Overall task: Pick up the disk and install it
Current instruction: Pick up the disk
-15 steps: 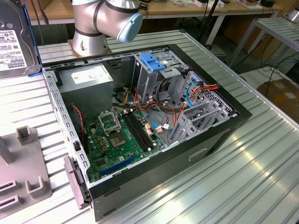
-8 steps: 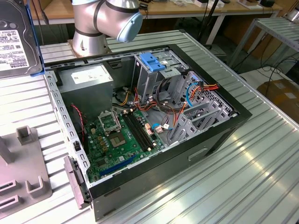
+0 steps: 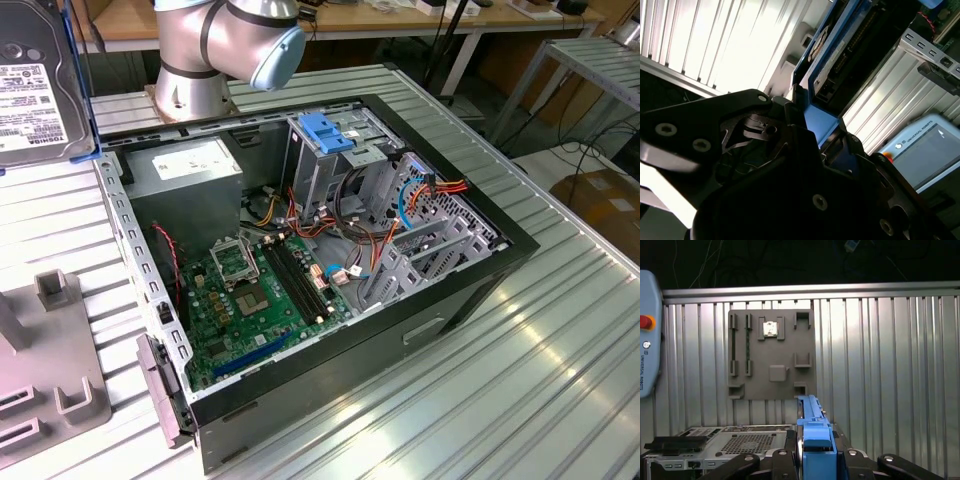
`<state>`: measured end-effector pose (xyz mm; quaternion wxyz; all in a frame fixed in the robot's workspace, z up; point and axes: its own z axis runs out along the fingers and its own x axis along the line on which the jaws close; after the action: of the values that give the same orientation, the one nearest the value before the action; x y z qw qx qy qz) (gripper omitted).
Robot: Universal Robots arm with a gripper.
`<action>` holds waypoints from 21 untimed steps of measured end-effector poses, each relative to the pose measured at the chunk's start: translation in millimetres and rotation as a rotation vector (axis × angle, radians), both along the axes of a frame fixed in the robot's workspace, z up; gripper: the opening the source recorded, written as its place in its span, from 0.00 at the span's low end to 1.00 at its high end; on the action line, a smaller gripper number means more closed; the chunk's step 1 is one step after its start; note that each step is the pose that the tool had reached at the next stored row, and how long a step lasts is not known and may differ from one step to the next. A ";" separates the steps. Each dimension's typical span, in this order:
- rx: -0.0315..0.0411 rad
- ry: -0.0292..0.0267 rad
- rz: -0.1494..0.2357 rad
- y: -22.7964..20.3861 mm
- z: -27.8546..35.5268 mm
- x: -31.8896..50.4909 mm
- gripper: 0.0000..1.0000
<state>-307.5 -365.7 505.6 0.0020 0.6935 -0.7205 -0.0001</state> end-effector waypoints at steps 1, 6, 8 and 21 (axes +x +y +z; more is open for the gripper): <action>0.0001 -0.0001 0.000 0.0 0.0 0.4 0.37; 0.0000 0.0000 0.000 0.0 0.0 3.7 0.37; 0.0000 0.0000 0.000 0.0 0.0 4.8 0.37; 0.0000 0.0000 0.000 0.0 0.0 13.9 0.37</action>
<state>-293.6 -365.7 505.6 0.0020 0.6934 -0.7205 -0.0001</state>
